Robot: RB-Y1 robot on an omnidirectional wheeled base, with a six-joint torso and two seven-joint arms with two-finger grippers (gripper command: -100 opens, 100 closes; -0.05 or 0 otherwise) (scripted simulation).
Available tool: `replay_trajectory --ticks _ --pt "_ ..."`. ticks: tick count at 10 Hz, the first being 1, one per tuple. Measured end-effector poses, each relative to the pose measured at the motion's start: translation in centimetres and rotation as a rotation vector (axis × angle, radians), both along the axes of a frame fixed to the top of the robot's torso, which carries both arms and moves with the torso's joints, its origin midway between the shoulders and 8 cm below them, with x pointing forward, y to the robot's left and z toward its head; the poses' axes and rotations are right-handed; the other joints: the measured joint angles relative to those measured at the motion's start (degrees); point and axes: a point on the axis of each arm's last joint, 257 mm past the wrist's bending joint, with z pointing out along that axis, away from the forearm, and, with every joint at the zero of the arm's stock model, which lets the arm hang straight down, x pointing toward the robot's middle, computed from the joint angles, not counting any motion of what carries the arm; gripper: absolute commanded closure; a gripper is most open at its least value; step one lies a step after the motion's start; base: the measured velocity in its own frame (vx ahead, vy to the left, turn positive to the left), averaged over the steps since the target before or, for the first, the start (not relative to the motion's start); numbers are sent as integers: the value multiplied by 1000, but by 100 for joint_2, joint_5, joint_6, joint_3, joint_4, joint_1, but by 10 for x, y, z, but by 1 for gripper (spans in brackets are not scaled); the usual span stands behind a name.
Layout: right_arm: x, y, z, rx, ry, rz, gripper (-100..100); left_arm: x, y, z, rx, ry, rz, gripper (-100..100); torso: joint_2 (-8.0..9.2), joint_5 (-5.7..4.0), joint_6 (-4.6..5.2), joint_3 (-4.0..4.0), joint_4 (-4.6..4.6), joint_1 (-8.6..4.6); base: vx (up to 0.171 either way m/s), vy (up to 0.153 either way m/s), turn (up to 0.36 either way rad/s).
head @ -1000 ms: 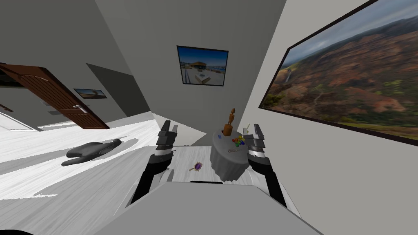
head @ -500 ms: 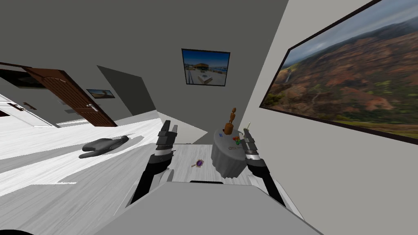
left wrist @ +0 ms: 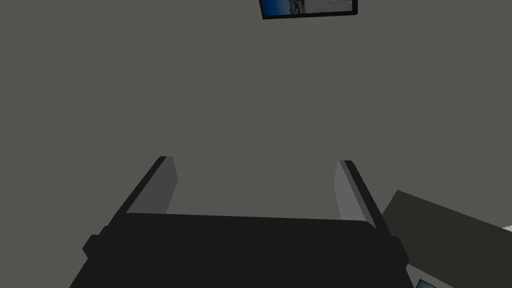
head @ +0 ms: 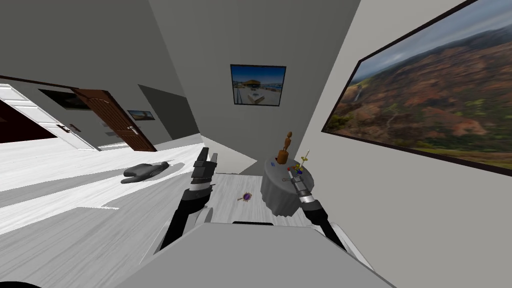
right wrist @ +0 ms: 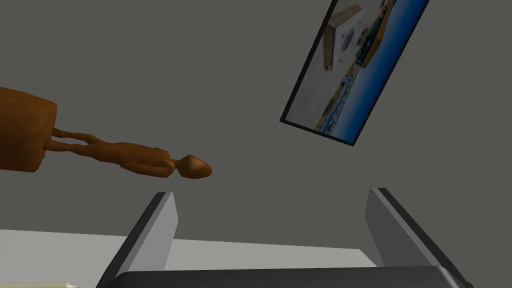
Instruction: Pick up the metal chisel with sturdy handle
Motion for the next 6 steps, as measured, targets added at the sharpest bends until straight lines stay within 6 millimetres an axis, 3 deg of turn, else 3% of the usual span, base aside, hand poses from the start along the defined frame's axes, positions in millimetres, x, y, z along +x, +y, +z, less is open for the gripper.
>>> replay_trajectory --ticks 3,6 --pt "1 5 -46 -121 86 23 -100 0 0 0 0 0 0 0 -17 0 2 -9 -3 -5 -60 10 113" --pt "-11 6 -93 -252 173 57 -100 0 0 0 0 0 0 0 -14 0 -1 -7 -2 -2 -60 16 92"
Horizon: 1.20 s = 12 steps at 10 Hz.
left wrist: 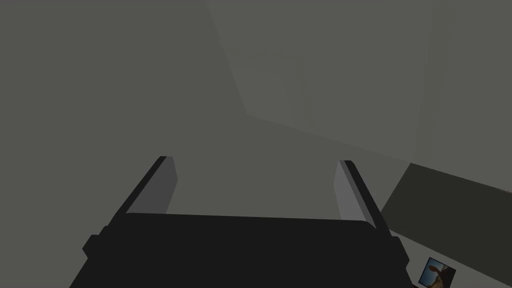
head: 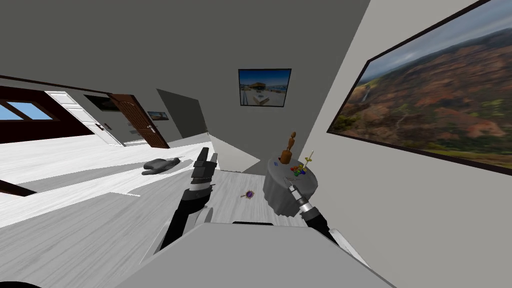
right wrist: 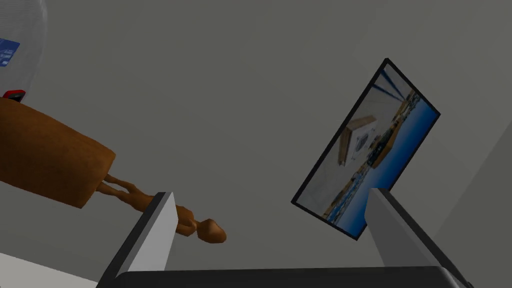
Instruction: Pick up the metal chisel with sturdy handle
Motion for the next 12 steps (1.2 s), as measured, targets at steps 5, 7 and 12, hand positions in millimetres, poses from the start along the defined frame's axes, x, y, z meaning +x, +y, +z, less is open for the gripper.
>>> replay_trajectory --ticks 5,7,12 --pt "-21 -11 -74 -208 137 62 -100 0 0 0 0 0 0 0 -3 0 3 -1 0 -4 -58 11 139" --pt "-32 -20 -102 -296 192 91 -100 0 0 0 0 0 0 0 -8 -1 3 -4 -1 -9 -47 8 122" --pt "-69 -51 -161 -478 306 158 -100 0 0 0 0 0 0 0 -17 -1 3 -9 -3 -10 -29 6 117"
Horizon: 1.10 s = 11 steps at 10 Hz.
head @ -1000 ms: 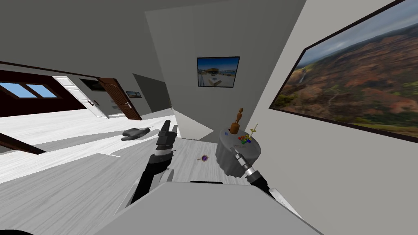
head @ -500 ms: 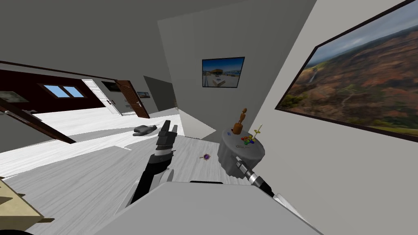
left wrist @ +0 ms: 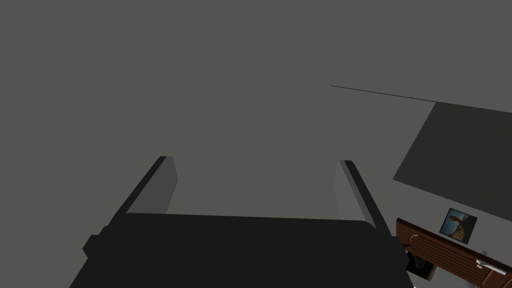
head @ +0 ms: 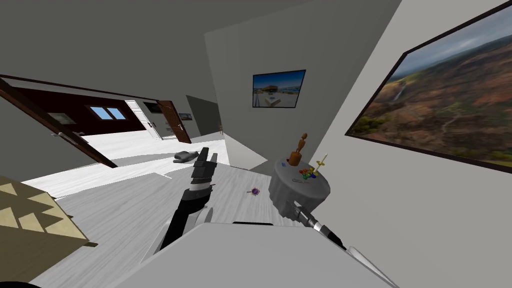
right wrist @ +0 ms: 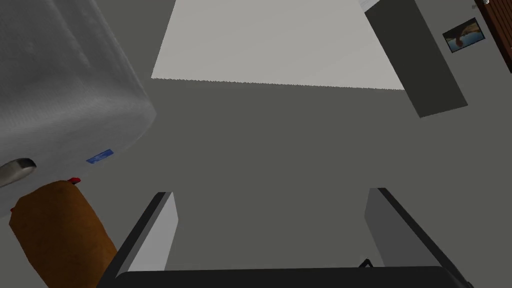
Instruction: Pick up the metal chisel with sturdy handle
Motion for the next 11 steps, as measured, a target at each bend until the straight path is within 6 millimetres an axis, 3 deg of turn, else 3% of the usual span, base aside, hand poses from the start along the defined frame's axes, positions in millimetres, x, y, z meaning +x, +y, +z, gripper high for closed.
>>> replay_trajectory --ticks 6,11 --pt "-60 -71 -75 -302 184 129 -100 0 0 0 0 0 0 0 -5 -1 -3 -3 -1 -5 -22 -2 182" --pt "-108 -137 -106 -489 310 206 -100 0 0 0 0 0 0 0 -15 -2 1 -8 -3 -9 4 -14 187"
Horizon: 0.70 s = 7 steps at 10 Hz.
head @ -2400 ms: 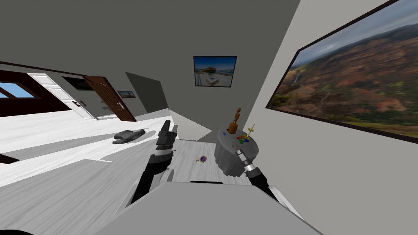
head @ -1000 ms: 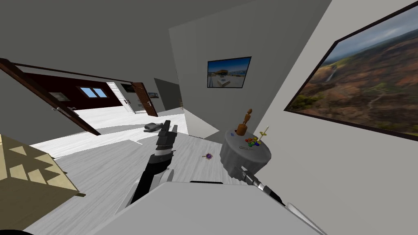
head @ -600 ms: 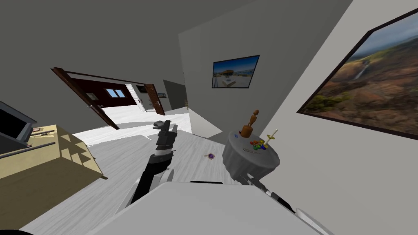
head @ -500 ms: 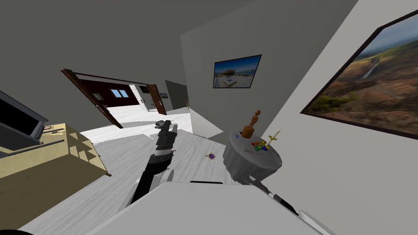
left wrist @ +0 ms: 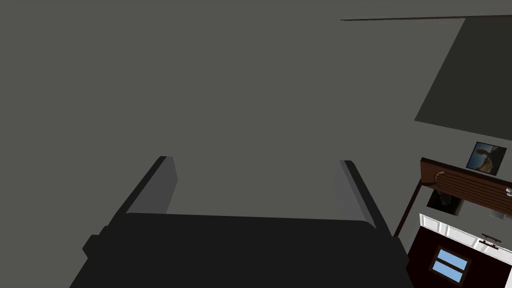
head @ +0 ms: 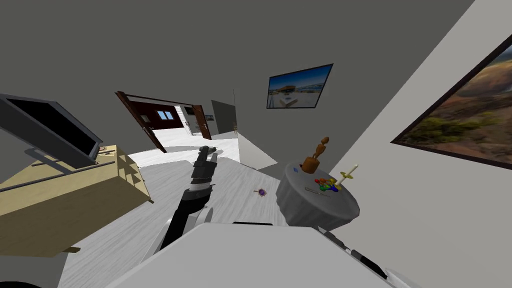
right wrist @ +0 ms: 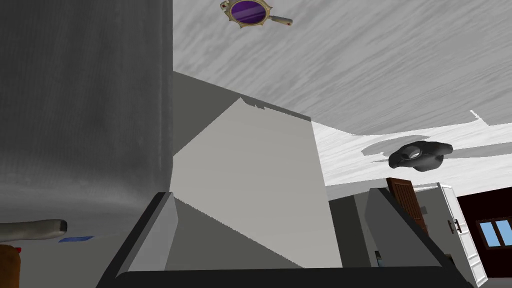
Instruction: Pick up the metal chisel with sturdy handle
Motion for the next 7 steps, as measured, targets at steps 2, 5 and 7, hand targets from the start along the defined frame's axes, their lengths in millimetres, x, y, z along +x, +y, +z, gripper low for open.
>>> replay_trajectory --ticks 2,5,7 --pt "-19 -35 -11 -97 65 52 -100 0 0 0 0 0 0 0 -6 0 -6 -3 -1 -8 14 -38 258" --pt "-48 -73 -18 -192 136 89 -100 0 0 0 0 0 0 0 -6 -1 1 -3 -1 -3 19 -28 194" --pt "-60 -99 -19 -251 183 109 -100 0 0 0 0 0 0 0 -10 -1 3 -5 -2 -4 28 -36 169"
